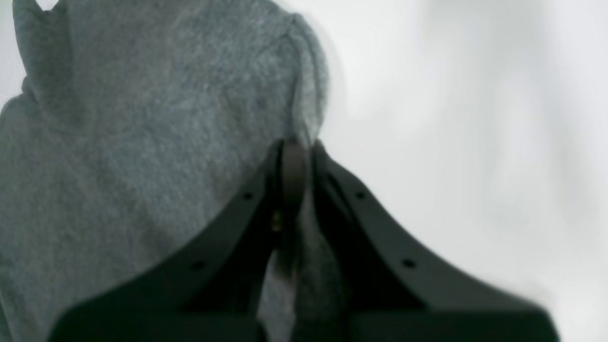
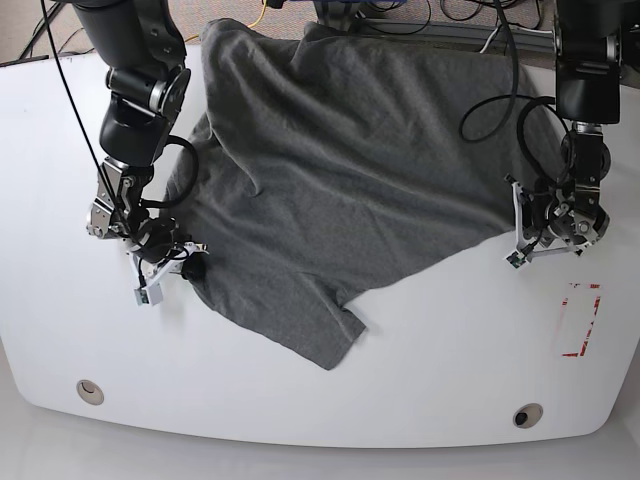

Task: Layout the t-shirt on the table in an organized manner, then fold the t-shirt properly
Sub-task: 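Release the shirt with the left gripper and move it along the shirt edge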

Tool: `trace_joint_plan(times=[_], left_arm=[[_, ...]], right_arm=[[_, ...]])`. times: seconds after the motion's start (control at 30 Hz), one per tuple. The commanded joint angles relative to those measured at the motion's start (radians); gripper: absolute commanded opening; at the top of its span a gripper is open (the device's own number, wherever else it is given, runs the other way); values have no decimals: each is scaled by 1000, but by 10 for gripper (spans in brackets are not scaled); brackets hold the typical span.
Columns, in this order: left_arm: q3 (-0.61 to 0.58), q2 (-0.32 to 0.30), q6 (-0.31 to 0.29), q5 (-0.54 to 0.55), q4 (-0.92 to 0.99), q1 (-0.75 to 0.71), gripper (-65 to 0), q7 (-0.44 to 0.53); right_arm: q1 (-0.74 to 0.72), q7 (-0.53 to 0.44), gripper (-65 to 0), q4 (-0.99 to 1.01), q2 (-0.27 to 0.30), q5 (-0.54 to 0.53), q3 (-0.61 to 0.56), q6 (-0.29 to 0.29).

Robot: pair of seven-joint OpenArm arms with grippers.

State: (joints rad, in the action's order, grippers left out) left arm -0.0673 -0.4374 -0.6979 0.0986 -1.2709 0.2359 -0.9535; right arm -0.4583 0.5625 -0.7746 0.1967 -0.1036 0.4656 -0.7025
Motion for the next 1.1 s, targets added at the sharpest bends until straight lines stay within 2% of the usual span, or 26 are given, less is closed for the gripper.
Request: trace_joint_plan(times=[0.0, 0.1, 0.2, 0.3, 0.33, 0.5, 0.63, 0.8, 1.07], left_arm=[[48, -13, 0, 3, -16, 29, -600, 0], [94, -11, 0, 3, -40, 41, -510, 0], [134, -10, 0, 16, -76, 44, -378, -2], [169, -10, 0, 60, -106, 44, -279, -5], [180, -11, 0, 74, -117, 44, -268, -9], [249, -18, 0, 143, -163, 41, -267, -77], [377, -19, 0, 188, -201, -19, -265, -135], [518, -19, 0, 203, -206, -106, -265, -149], [639, -15, 0, 203, -201, -220, -265, -147]], right_arm=[[-9, 38, -648, -35, 11, 32, -1, 4], [2, 40, -648, -56, 11, 32, -3, 4], [3, 44, -648, -72, 11, 34, -3, 4], [5, 44, -648, -72, 11, 34, -3, 4], [5, 44, -648, -72, 11, 34, -3, 4], [8, 44, -647, -72, 10, 34, -3, 4], [10, 44, -647, -72, 7, 34, -3, 4], [10, 44, -647, -72, 5, 34, -3, 4], [11, 44, -647, -72, 8, 34, -3, 4]])
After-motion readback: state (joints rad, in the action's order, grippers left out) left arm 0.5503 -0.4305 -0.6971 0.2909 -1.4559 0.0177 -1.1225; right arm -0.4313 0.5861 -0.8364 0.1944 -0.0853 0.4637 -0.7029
